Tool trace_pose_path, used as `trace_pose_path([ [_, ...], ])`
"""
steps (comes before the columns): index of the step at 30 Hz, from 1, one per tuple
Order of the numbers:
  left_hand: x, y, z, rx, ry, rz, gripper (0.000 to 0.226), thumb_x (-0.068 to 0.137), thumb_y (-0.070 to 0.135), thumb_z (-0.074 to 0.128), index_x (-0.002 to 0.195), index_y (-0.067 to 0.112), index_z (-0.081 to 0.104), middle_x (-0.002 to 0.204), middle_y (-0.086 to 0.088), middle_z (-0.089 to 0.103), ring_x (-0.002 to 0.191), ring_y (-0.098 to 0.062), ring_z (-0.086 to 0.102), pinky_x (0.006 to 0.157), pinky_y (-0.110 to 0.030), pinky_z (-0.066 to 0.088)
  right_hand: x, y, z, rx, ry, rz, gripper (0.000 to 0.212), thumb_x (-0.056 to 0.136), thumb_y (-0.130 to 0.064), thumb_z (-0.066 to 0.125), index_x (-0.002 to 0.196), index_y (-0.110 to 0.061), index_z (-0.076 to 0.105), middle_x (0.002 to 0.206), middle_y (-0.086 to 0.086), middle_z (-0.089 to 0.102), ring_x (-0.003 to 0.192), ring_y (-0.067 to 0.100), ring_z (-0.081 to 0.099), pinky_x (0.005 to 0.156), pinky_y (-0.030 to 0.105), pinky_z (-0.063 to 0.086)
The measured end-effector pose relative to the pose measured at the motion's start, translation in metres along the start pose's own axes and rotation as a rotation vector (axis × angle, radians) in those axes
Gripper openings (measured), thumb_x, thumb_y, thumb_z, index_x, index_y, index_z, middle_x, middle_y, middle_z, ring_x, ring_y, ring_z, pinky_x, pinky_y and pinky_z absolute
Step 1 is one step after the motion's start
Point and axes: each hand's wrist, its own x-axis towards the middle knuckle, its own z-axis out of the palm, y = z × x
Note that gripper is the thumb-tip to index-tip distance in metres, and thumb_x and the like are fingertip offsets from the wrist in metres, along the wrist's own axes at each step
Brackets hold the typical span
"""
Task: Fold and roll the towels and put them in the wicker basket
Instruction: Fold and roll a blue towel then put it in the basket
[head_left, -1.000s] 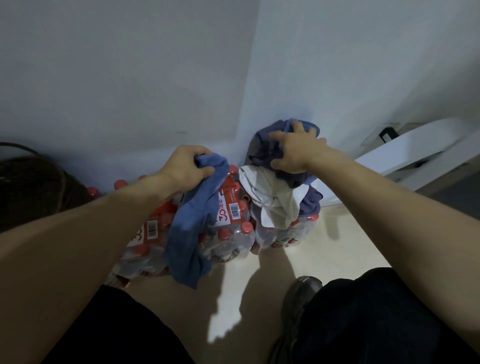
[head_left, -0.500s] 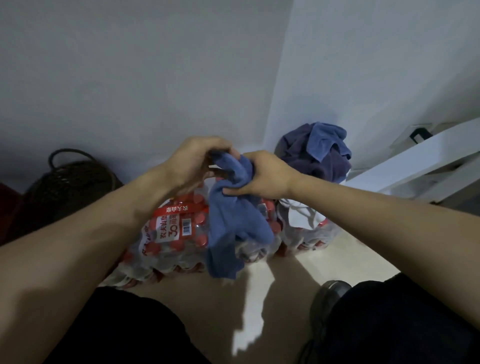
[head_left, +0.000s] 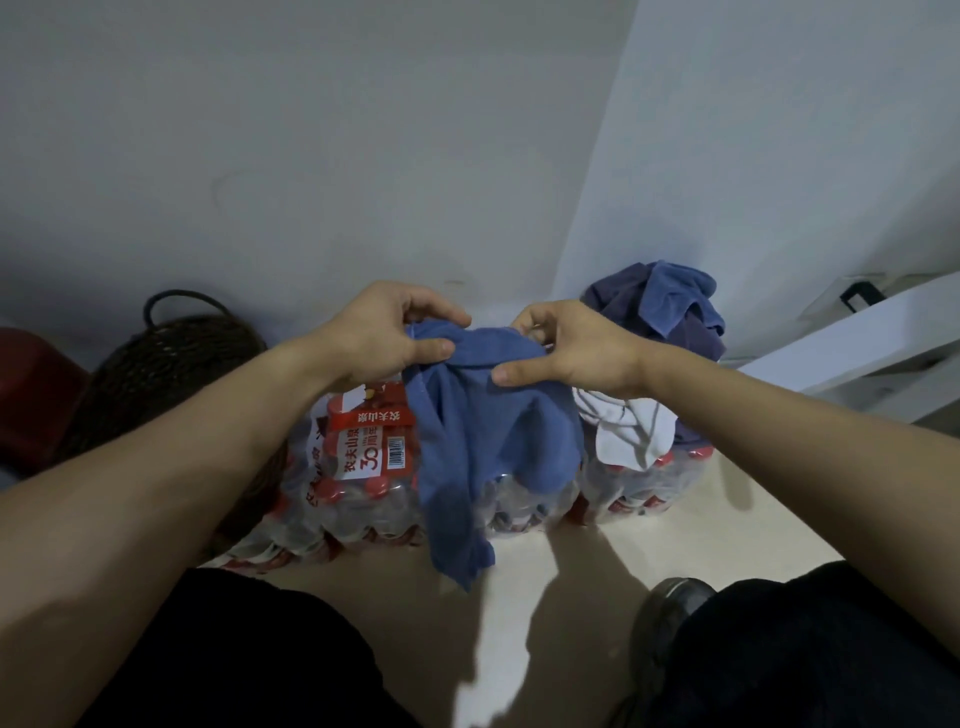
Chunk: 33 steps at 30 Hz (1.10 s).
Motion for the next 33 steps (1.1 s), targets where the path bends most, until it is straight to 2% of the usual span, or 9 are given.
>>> trace_pose_path([
  [3, -0.002, -0.003, -0.003, -0.007, -0.063, -0.061, 0.029, 0.085, -0.003, 0.068, 0.107, 0.016, 0.069, 0.104, -0.003, 0.071, 0.094, -0.015, 0.069, 0.078, -0.018, 0.056, -0.004, 0.002, -0.007, 0.091, 0.030, 0.024, 0.034, 0.071, -0.015, 0.087, 0.099, -0.013, 0.067, 0.088, 0.007, 0.060, 0.082, 0.018, 0.062, 0.087, 0.039, 0.054],
  [7, -0.004, 0.002, 0.002, -0.008, -0.196, -0.102, 0.039, 0.083, -0.002, 0.070, 0.117, 0.015, 0.064, 0.105, -0.001, 0.070, 0.088, -0.008, 0.068, 0.069, -0.016, 0.053, -0.009, -0.006, -0.004, 0.075, 0.042, -0.097, 0.030, 0.077, 0.003, 0.078, 0.099, -0.014, 0.068, 0.106, 0.014, 0.069, 0.095, 0.027, 0.066, 0.088, 0.035, 0.056],
  [10, -0.007, 0.005, 0.007, -0.063, -0.346, -0.109, 0.060, 0.076, 0.013, 0.079, 0.130, 0.023, 0.055, 0.122, -0.002, 0.064, 0.110, -0.017, 0.063, 0.091, -0.035, 0.054, -0.013, -0.019, 0.002, 0.039, -0.001, -0.179, 0.036, 0.077, 0.014, 0.069, 0.102, -0.012, 0.069, 0.107, 0.017, 0.070, 0.100, 0.036, 0.067, 0.088, 0.044, 0.057],
  [13, -0.008, 0.009, 0.010, -0.115, -0.356, 0.016, 0.051, 0.076, 0.014, 0.081, 0.123, 0.020, 0.061, 0.122, 0.005, 0.066, 0.117, -0.011, 0.060, 0.100, -0.033, 0.048, -0.017, -0.028, 0.005, -0.023, -0.062, -0.226, 0.040, 0.076, 0.016, 0.068, 0.108, -0.009, 0.070, 0.110, 0.006, 0.071, 0.101, 0.021, 0.069, 0.084, 0.029, 0.057],
  [16, -0.005, 0.012, 0.011, -0.177, -0.283, 0.036, 0.033, 0.075, 0.011, 0.081, 0.105, 0.005, 0.067, 0.109, -0.013, 0.070, 0.105, -0.021, 0.067, 0.093, -0.038, 0.054, -0.023, -0.032, 0.006, -0.026, -0.112, -0.225, 0.035, 0.077, 0.011, 0.072, 0.107, -0.008, 0.071, 0.104, 0.003, 0.073, 0.089, 0.007, 0.070, 0.078, 0.020, 0.054],
  [20, -0.005, 0.009, 0.012, -0.226, -0.323, 0.006, 0.032, 0.070, 0.019, 0.084, 0.097, 0.008, 0.070, 0.101, -0.010, 0.074, 0.094, -0.021, 0.072, 0.077, -0.024, 0.055, -0.026, -0.033, 0.008, -0.028, -0.072, -0.246, 0.021, 0.082, -0.008, 0.078, 0.102, -0.007, 0.072, 0.098, 0.006, 0.073, 0.085, 0.028, 0.067, 0.083, 0.033, 0.054],
  [26, -0.008, 0.011, 0.012, 0.003, -0.319, 0.023, 0.030, 0.068, 0.033, 0.086, 0.092, 0.022, 0.071, 0.089, 0.005, 0.074, 0.083, -0.008, 0.070, 0.069, -0.018, 0.055, -0.027, -0.032, 0.005, -0.246, -0.083, -0.162, 0.062, 0.067, -0.017, 0.090, 0.115, -0.017, 0.051, 0.079, -0.005, 0.065, 0.062, 0.015, 0.062, 0.062, 0.027, 0.053],
  [29, -0.010, 0.012, 0.013, 0.032, -0.329, 0.046, 0.023, 0.070, 0.035, 0.084, 0.083, 0.019, 0.074, 0.078, 0.006, 0.072, 0.073, -0.005, 0.066, 0.062, -0.015, 0.049, -0.026, -0.031, 0.005, -0.500, -0.103, -0.140, 0.052, 0.067, -0.026, 0.090, 0.106, -0.025, 0.056, 0.068, -0.010, 0.059, 0.055, 0.002, 0.054, 0.053, 0.015, 0.043],
  [33, -0.008, 0.011, 0.010, -0.012, -0.262, 0.036, 0.030, 0.067, 0.038, 0.082, 0.076, 0.012, 0.071, 0.072, 0.002, 0.070, 0.066, -0.007, 0.064, 0.057, -0.017, 0.048, -0.026, -0.026, 0.003, -0.598, -0.171, -0.111, 0.028, 0.071, -0.030, 0.086, 0.067, -0.025, 0.059, 0.057, -0.008, 0.051, 0.050, 0.007, 0.045, 0.055, 0.026, 0.040],
])
